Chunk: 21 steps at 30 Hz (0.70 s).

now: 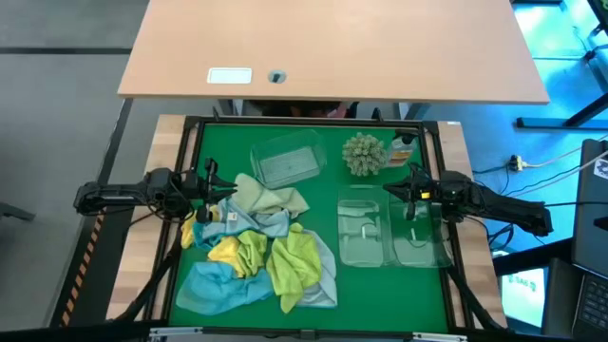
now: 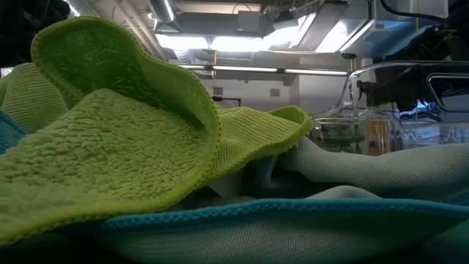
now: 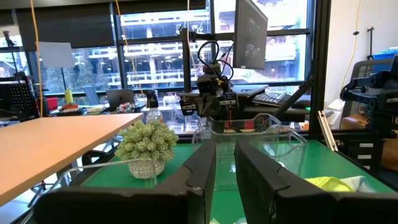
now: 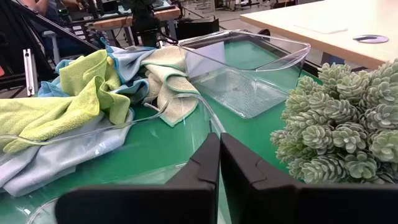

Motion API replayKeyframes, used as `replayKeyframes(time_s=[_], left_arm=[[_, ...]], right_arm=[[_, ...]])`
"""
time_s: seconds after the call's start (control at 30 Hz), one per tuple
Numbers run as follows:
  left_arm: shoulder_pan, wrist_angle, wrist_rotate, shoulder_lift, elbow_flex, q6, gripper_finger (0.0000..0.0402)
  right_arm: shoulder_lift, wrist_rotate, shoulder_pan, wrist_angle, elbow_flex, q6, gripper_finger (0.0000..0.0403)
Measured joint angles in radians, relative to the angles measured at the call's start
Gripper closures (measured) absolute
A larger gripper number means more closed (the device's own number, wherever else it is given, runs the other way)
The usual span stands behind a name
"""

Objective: Sort microfiber towel by color & place in baskets

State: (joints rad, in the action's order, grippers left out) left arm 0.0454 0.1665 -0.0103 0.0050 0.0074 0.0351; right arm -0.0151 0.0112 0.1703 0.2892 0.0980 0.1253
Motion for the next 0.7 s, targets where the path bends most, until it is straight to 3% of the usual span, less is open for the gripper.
replayKeyframes(time_s=[0.37, 0.7], left_arm=[[0.0, 0.0, 0.0, 0.0, 0.0, 0.001, 0.0345], [0.0, 0.0, 0.0, 0.0, 0.0, 0.001, 0.0345]], right_arm=[[0.0, 0.01, 0.0, -0.009, -0.001, 0.01, 0.0388], [0.0, 0.027, 0.0, -0.013, -0.001, 0.221, 0.0388]])
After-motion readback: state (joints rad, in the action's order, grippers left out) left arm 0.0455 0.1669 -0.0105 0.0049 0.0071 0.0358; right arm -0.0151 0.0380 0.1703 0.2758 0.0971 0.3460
